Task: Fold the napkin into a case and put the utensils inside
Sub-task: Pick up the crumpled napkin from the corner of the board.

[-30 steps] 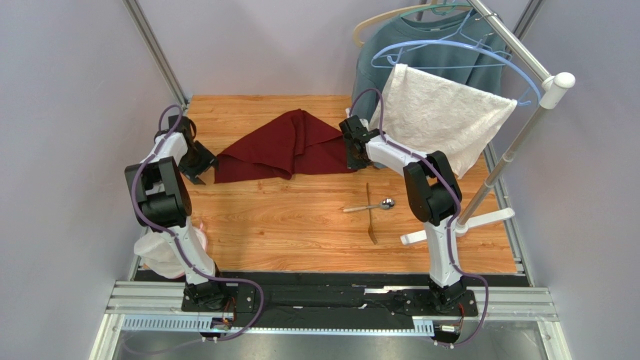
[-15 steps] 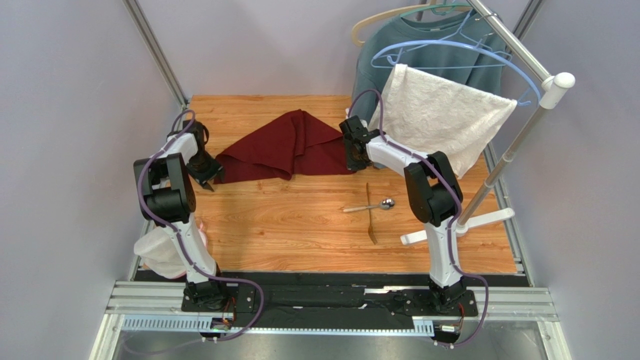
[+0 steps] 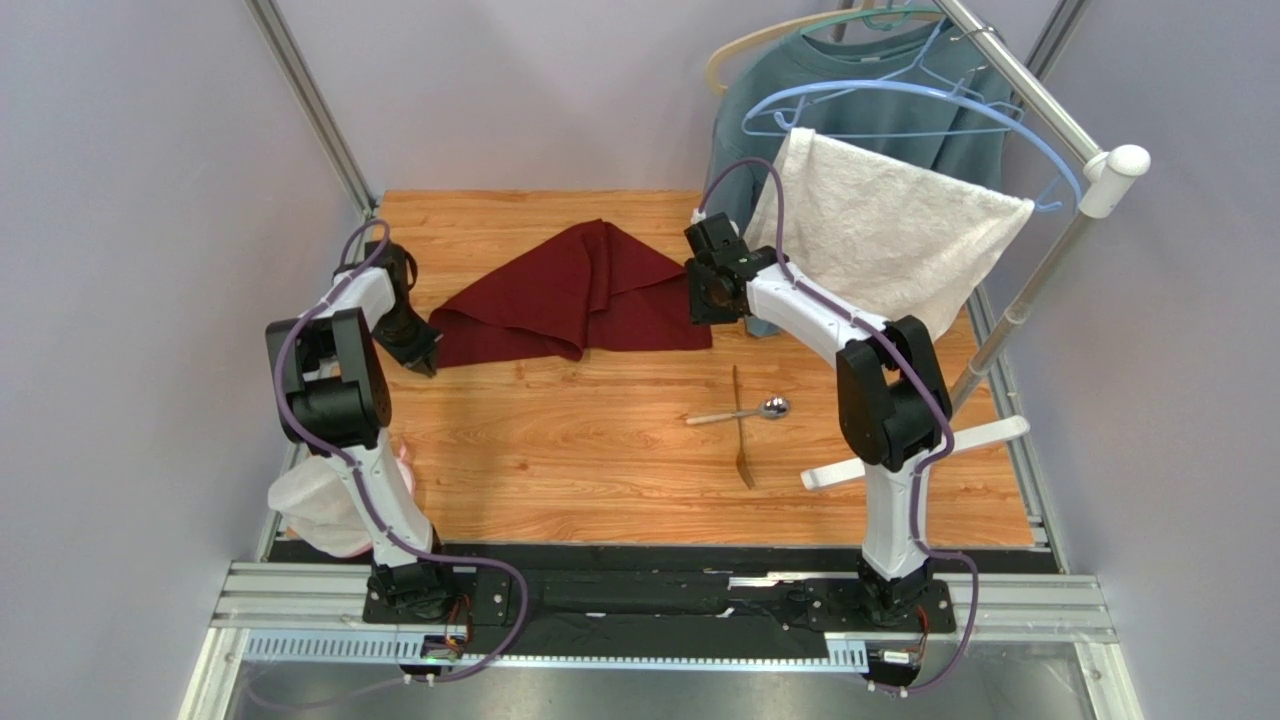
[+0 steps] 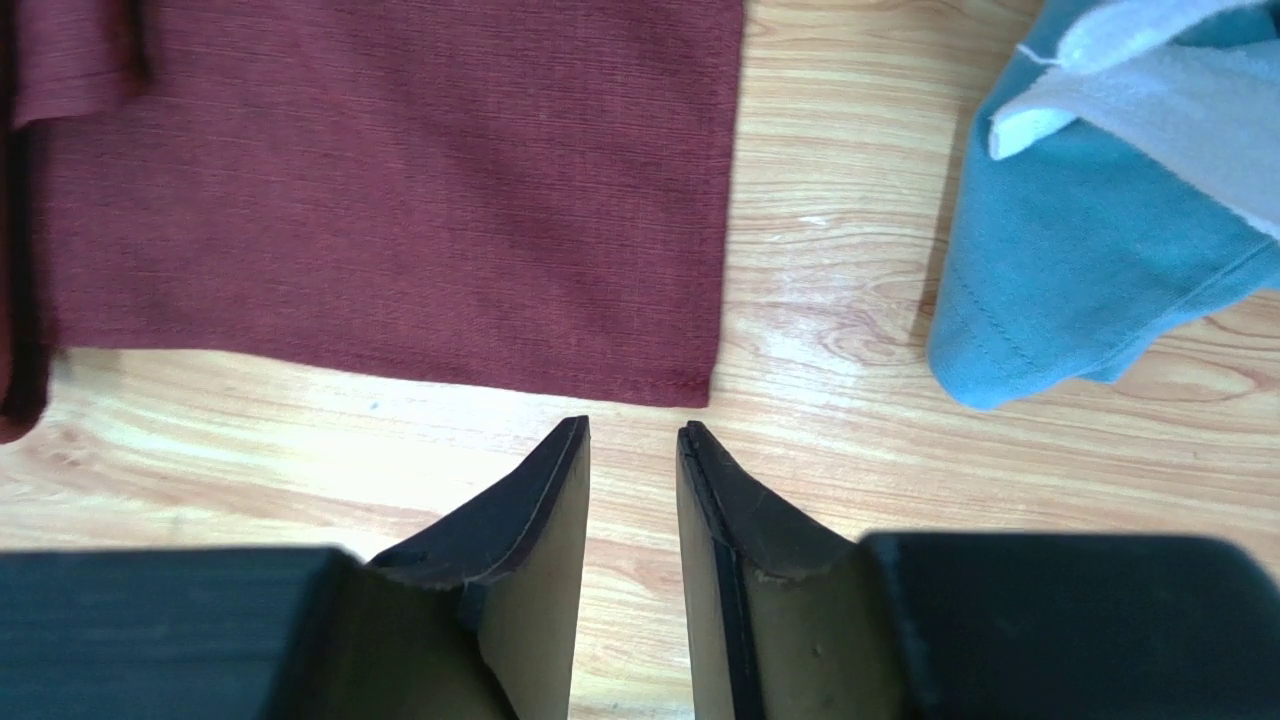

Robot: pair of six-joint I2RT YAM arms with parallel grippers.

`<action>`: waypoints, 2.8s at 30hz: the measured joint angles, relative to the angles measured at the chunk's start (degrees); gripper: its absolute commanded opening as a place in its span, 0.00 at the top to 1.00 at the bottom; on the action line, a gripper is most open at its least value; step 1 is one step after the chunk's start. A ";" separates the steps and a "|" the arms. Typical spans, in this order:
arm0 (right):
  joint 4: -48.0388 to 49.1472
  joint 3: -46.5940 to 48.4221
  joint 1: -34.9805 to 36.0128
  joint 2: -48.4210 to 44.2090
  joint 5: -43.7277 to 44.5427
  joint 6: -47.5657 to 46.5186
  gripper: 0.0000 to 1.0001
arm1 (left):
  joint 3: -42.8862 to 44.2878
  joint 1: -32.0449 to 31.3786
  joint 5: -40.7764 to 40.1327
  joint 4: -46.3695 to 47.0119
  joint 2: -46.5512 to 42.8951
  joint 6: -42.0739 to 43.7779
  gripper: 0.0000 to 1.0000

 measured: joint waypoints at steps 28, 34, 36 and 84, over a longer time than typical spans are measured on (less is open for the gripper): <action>0.04 -5.99 0.35 -0.70 -2.67 0.59 0.56 | 4.24 -0.76 -2.93 -2.16 2.97 -1.90 0.89; -0.98 -5.68 0.57 -0.70 -1.05 3.17 0.44 | 3.63 -1.22 -2.38 -1.42 2.54 -1.36 1.00; -1.77 -5.16 0.79 -0.63 0.66 4.28 0.44 | 2.56 -1.16 -1.77 -0.52 1.73 -1.27 1.00; -3.89 11.76 -0.39 14.97 8.02 8.09 0.69 | -14.21 -1.97 6.91 5.35 -18.82 -0.35 1.00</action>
